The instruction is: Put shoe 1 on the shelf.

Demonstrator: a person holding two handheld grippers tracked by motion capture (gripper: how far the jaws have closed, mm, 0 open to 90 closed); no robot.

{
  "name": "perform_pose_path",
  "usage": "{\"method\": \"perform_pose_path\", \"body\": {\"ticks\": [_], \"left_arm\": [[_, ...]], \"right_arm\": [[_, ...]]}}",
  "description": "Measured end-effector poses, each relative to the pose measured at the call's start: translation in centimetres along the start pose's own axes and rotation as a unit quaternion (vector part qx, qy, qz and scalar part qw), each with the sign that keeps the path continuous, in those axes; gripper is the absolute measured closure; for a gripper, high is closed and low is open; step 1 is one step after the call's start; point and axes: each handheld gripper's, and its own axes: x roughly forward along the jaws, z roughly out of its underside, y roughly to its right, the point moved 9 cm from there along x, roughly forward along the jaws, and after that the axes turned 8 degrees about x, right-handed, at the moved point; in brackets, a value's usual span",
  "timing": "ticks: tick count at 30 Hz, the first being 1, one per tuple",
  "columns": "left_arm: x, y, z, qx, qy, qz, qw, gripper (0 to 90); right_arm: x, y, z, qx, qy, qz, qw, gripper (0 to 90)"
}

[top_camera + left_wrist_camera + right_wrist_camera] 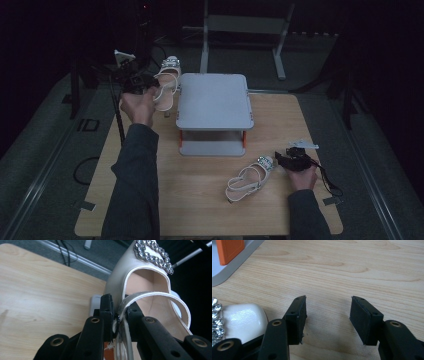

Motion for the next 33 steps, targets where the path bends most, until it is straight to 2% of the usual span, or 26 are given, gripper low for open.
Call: {"method": "perform_pose_path", "body": {"ticks": [6,7,9,13,16,20,21,24,27,28,30,33], "left_arm": [[1.2,3.4,-0.1,0.013,-0.011,0.010,0.9998,80.0],[1.2,3.4,-0.1,0.013,-0.011,0.010,0.9998,80.0],[2.1,4.9,0.2,0.017,-0.020,0.011,0.9996,80.0],[3.3,6.4,0.6,0.006,-0.025,0.015,0.9996,80.1],[4.1,7.0,0.9,0.001,-0.026,0.007,0.9996,80.0],[4.9,7.4,1.3,0.005,-0.035,-0.001,0.9994,80.0],[5.5,7.5,1.7,0.003,-0.046,-0.003,0.9989,80.0],[6.4,7.6,2.3,-0.006,-0.057,-0.009,0.9983,80.0],[6.5,7.7,2.4,-0.009,-0.058,-0.009,0.9983,80.1],[6.9,7.9,2.8,-0.019,-0.057,-0.014,0.9981,80.0],[7.0,7.9,2.9,-0.020,-0.056,-0.028,0.9978,80.0],[6.9,8.0,3.0,-0.022,-0.057,-0.030,0.9977,80.0]], "right_arm": [[-0.2,0.2,-0.1,0.005,0.003,0.000,1.0000,46.9],[-0.2,0.2,-0.1,0.006,0.003,0.000,1.0000,46.9],[-0.2,0.2,-0.1,0.006,0.003,0.000,1.0000,46.9],[-0.2,0.2,-0.1,0.004,0.004,0.000,1.0000,46.8],[-0.3,0.2,-0.2,0.005,0.006,-0.001,1.0000,46.7],[-0.2,0.2,-0.2,0.005,0.006,-0.001,1.0000,46.7],[-0.2,0.2,-0.2,0.005,0.006,-0.002,1.0000,46.7],[-0.3,0.2,-0.1,0.005,0.005,-0.001,1.0000,46.7],[-0.2,0.2,-0.1,0.005,0.004,-0.001,1.0000,46.7],[-0.2,0.2,-0.2,0.005,0.005,-0.001,1.0000,46.8],[-0.2,0.2,-0.2,0.005,0.005,-0.001,1.0000,46.8],[-0.2,0.2,-0.2,0.005,0.005,-0.001,1.0000,46.7]]}}
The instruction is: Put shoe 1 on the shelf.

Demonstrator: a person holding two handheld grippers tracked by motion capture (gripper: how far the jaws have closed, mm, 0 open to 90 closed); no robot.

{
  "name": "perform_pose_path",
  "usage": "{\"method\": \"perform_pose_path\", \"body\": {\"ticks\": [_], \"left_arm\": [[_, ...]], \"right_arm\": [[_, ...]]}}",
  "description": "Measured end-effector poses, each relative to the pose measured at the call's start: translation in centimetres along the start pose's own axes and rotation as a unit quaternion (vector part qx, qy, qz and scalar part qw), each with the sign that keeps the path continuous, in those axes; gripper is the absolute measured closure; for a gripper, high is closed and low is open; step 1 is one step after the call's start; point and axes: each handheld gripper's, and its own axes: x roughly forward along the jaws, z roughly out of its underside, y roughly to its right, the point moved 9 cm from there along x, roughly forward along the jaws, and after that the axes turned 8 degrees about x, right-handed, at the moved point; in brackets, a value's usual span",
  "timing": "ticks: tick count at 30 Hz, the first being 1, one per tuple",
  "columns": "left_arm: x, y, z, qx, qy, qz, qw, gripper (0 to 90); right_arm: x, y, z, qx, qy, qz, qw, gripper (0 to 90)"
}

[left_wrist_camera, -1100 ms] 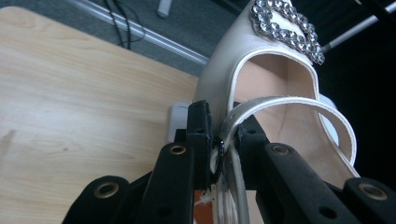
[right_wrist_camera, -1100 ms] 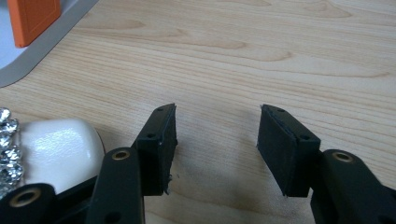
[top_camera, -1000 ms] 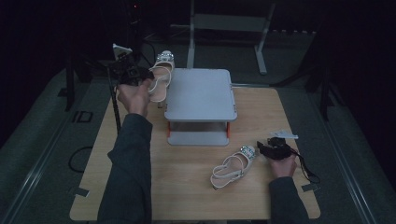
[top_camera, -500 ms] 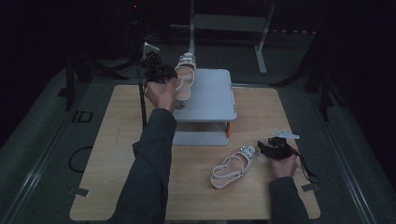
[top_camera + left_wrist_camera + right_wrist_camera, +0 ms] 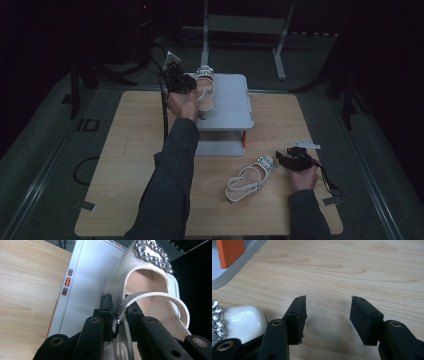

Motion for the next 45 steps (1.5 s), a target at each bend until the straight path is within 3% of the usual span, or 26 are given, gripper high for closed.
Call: {"method": "perform_pose_path", "body": {"ticks": [4,10,16,18,21,27,30,32,34,40,45], "left_arm": [[-0.1,-0.2,0.0,0.008,-0.002,-0.003,1.0000,79.7],[-0.1,-0.3,0.3,0.003,-0.007,-0.003,1.0000,79.5],[0.0,-0.3,0.4,0.000,-0.003,-0.018,0.9998,78.9],[0.1,-0.4,0.4,0.004,0.000,-0.024,0.9997,78.5],[0.1,-0.4,0.3,0.001,0.013,-0.016,0.9998,77.2],[0.4,-0.3,0.3,0.035,0.024,0.008,0.9991,61.8],[0.3,-0.1,0.2,0.051,0.028,0.013,0.9982,59.8],[-0.1,0.1,0.0,0.081,0.039,0.013,0.9959,58.3],[-0.4,0.0,-0.2,0.094,0.044,0.017,0.9944,56.7],[-1.3,0.1,-0.6,0.128,0.061,0.046,0.9888,55.5],[-2.2,-0.4,-1.3,0.139,0.084,0.054,0.9851,55.8]], "right_arm": [[0.0,0.0,0.0,-0.002,0.001,0.000,1.0000,46.8],[0.2,-0.1,0.1,-0.003,-0.004,0.001,1.0000,46.8],[0.1,-0.1,0.0,-0.002,-0.002,0.001,1.0000,46.7],[0.2,-0.1,0.0,-0.002,-0.002,0.001,1.0000,46.7],[0.1,-0.1,0.0,-0.002,-0.002,0.001,1.0000,46.7],[0.1,-0.1,0.0,-0.003,-0.003,0.001,1.0000,46.7],[0.2,-0.1,0.1,-0.003,-0.002,0.001,1.0000,46.7],[0.1,-0.1,0.0,-0.002,-0.002,0.001,1.0000,46.7],[0.1,0.0,0.0,-0.001,-0.001,0.000,1.0000,46.7],[0.1,-0.1,0.0,-0.002,-0.001,0.001,1.0000,46.6],[0.1,-0.1,0.1,-0.002,-0.002,0.000,1.0000,46.6]]}}
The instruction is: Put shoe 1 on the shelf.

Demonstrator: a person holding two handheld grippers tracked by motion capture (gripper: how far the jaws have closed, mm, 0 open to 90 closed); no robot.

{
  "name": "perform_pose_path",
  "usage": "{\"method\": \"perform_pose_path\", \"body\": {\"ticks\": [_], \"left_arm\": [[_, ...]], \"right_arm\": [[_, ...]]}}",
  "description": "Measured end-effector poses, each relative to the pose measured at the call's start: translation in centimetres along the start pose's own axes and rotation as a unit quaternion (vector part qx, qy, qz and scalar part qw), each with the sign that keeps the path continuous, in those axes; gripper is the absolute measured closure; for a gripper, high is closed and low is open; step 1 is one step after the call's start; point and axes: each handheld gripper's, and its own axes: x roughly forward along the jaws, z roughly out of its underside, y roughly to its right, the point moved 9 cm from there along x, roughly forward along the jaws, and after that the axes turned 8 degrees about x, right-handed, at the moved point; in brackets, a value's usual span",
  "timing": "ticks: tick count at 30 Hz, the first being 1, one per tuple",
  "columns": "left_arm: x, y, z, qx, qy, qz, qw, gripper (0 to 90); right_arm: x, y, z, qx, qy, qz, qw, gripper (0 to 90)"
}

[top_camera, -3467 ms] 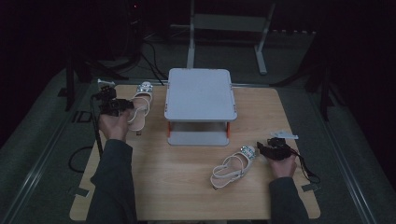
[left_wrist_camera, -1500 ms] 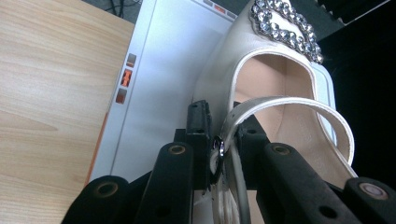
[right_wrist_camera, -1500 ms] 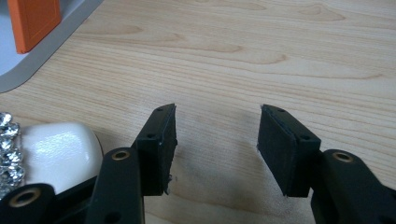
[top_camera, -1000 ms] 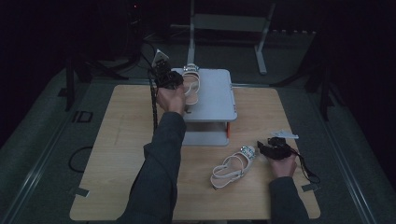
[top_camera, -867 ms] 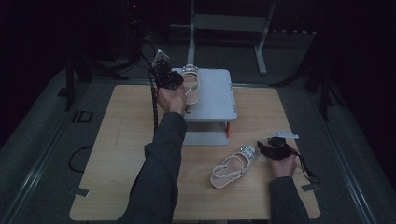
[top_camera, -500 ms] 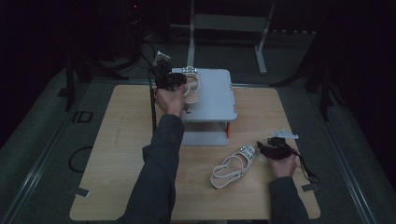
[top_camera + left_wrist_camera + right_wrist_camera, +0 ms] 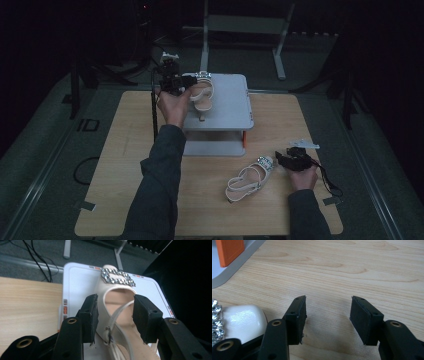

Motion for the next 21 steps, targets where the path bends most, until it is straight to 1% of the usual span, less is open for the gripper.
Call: {"method": "perform_pose_path", "body": {"ticks": [3,4,5,6,8,12,13,14,15,16,18,20,21], "left_arm": [[-0.4,-0.2,-0.2,0.015,0.007,0.012,0.9998,55.9],[-0.4,-0.2,-0.2,0.015,0.007,0.012,0.9998,55.9],[-0.7,-0.4,-0.3,0.025,0.010,0.019,0.9995,55.9],[-0.8,-0.5,-0.4,0.030,0.010,0.022,0.9992,55.9],[-1.1,-0.9,-0.3,0.046,0.008,0.015,0.9988,56.5],[-1.6,-1.7,0.1,0.075,-0.002,0.017,0.9970,56.4],[-1.6,-1.7,0.1,0.075,-0.002,0.017,0.9970,56.4],[-1.8,-2.2,0.4,0.093,-0.009,0.014,0.9955,56.2],[-1.9,-2.4,0.5,0.099,-0.011,0.012,0.9950,55.7],[-2.0,-2.6,0.7,0.104,-0.011,0.011,0.9945,55.8],[-2.3,-2.9,0.8,0.107,-0.008,0.010,0.9942,55.8],[-2.6,-3.0,1.0,0.107,0.000,0.022,0.9941,56.5],[-2.7,-3.2,1.2,0.107,-0.001,0.025,0.9940,56.6]], "right_arm": [[0.0,0.0,0.0,0.000,0.000,0.000,1.0000,46.6],[0.0,0.0,0.0,0.000,0.000,0.000,1.0000,46.6],[0.0,0.0,0.0,0.000,0.000,0.000,1.0000,46.6],[0.0,0.0,0.0,0.000,0.000,0.000,1.0000,46.6],[0.0,0.0,-0.1,-0.002,0.001,0.000,1.0000,46.6],[0.0,0.0,-0.1,-0.001,0.001,0.000,1.0000,46.5],[0.0,0.0,-0.1,0.000,0.001,0.000,1.0000,46.5],[0.0,0.0,-0.1,0.000,0.001,0.000,1.0000,46.5],[0.0,0.0,-0.1,0.000,0.001,0.000,1.0000,46.5],[0.0,0.0,0.0,0.001,0.001,0.000,1.0000,46.5],[0.0,0.1,0.0,0.002,0.001,0.000,1.0000,46.5],[-0.1,0.1,0.1,0.003,0.000,-0.001,1.0000,46.4],[-0.1,0.1,0.1,0.002,0.000,-0.001,1.0000,46.4]]}}
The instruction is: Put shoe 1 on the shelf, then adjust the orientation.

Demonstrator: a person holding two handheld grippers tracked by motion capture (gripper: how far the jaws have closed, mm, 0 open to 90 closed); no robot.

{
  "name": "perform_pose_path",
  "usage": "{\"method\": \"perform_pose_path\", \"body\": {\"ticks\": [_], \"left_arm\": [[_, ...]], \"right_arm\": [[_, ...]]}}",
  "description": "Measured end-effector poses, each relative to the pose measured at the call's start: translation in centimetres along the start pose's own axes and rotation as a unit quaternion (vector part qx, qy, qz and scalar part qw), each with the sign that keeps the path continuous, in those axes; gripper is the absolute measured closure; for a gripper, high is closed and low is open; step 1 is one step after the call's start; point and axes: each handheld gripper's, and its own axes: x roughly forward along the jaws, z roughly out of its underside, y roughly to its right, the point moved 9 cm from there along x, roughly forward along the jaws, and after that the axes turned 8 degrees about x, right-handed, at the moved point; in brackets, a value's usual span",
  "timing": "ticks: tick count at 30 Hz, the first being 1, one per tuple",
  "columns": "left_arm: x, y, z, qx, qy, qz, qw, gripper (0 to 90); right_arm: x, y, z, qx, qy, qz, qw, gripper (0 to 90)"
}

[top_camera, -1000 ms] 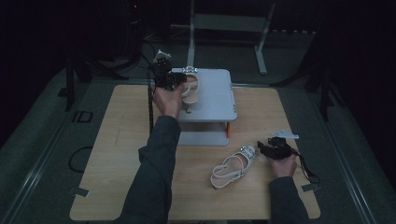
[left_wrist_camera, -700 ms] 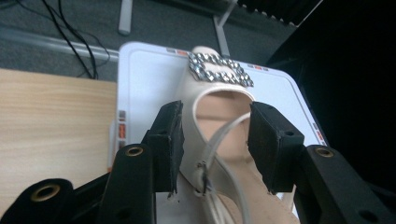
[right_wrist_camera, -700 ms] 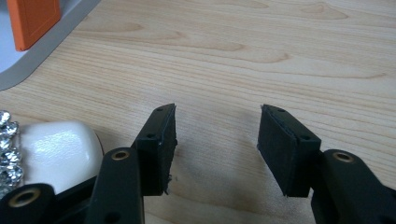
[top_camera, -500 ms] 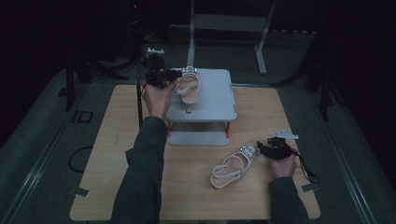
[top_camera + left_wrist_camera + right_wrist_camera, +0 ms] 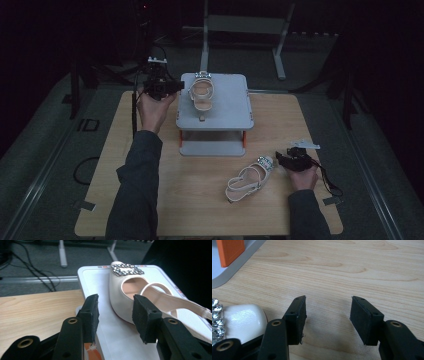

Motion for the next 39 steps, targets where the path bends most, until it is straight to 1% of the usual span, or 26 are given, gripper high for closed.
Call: {"method": "perform_pose_path", "body": {"ticks": [4,6,8,10,12,13,14,16,17,18,20,23,24,25,27,28,29,31,32,33,34,36,39], "left_arm": [[-0.2,-0.6,1.1,0.013,-0.011,-0.003,0.9998,56.5],[-0.3,-0.8,1.5,0.030,-0.018,-0.011,0.9993,55.5],[-0.5,-0.9,1.8,0.032,-0.013,0.003,0.9994,55.4],[-0.6,-1.1,2.2,0.038,-0.013,0.004,0.9992,55.4],[-0.7,-1.4,2.8,0.046,-0.018,0.003,0.9988,55.2],[-0.7,-1.4,2.8,0.046,-0.018,0.003,0.9988,54.6],[-0.8,-1.6,3.3,0.051,-0.018,0.002,0.9986,54.6],[-0.9,-2.0,3.8,0.047,-0.019,0.004,0.9987,54.6],[-0.9,-2.0,3.8,0.047,-0.019,0.004,0.9987,54.6],[-1.0,-2.4,4.4,0.048,-0.023,0.003,0.9986,54.6],[-1.0,-2.7,5.0,0.055,-0.026,-0.003,0.9981,54.6],[-0.9,-3.0,5.7,0.049,-0.028,-0.001,0.9984,54.6],[-0.9,-3.0,5.7,0.049,-0.028,-0.001,0.9984,54.6],[-0.4,-3.2,6.8,0.049,-0.032,-0.003,0.9983,54.6],[-0.1,-3.3,7.6,0.052,-0.033,-0.006,0.9981,54.6],[0.1,-3.4,8.1,0.056,-0.038,-0.012,0.9977,54.6],[0.1,-3.6,8.5,0.060,-0.039,-0.016,0.9973,54.6],[0.2,-3.8,9.1,0.054,-0.038,-0.016,0.9977,54.6],[0.2,-3.8,9.1,0.054,-0.038,-0.016,0.9977,54.3],[0.2,-4.2,9.8,0.048,-0.034,-0.021,0.9981,54.4],[0.2,-4.2,9.8,0.048,-0.034,-0.021,0.9981,54.4],[0.3,-4.7,11.2,0.035,-0.033,-0.020,0.9986,54.4],[0.7,-4.9,12.8,0.035,-0.039,-0.023,0.9983,54.4]], "right_arm": [[-0.1,0.0,0.0,0.000,0.001,-0.002,1.0000,46.3],[-0.2,-0.1,0.0,0.002,0.000,-0.004,1.0000,46.1],[-0.3,-0.2,-0.2,0.001,0.003,-0.005,1.0000,46.1],[-0.3,-0.3,-0.2,-0.001,0.004,-0.007,1.0000,46.1],[-0.4,-0.4,-0.2,-0.002,0.002,-0.008,1.0000,46.0],[-0.4,-0.4,-0.2,-0.002,0.002,-0.008,1.0000,46.0],[-0.5,-0.5,-0.2,-0.004,0.002,-0.009,0.9999,46.0],[-0.6,-0.7,-0.3,-0.006,0.004,-0.010,0.9999,46.0],[-0.6,-0.7,-0.3,-0.006,0.004,-0.010,0.9999,46.0],[-0.8,-0.8,-0.3,-0.007,0.006,-0.011,0.9999,46.0],[-0.9,-0.9,-0.2,-0.008,0.005,-0.011,0.9999,46.0],[-1.0,-1.0,-0.1,-0.011,0.004,-0.012,0.9999,46.0],[-1.0,-1.0,-0.1,-0.011,0.004,-0.012,0.9999,46.0],[-1.1,-1.4,-0.1,-0.014,0.003,-0.018,0.9997,46.0],[-1.0,-1.7,0.1,-0.022,-0.001,-0.018,0.9996,45.9],[-1.0,-1.9,0.2,-0.025,-0.002,-0.019,0.9995,46.7],[-1.1,-2.0,0.3,-0.029,-0.001,-0.014,0.9995,47.0],[-1.3,-2.1,0.3,-0.032,0.000,-0.010,0.9994,47.0],[-1.3,-2.1,0.3,-0.032,0.000,-0.010,0.9994,47.0],[-1.9,-2.1,0.1,-0.028,0.007,-0.018,0.9994,45.2],[-2.1,-2.2,0.0,-0.026,0.010,-0.021,0.9994,45.1],[-2.7,-2.4,-0.1,-0.024,0.015,-0.029,0.9992,44.2],[-3.6,-3.2,-0.1,-0.025,0.018,-0.045,0.9985,42.4]]}}
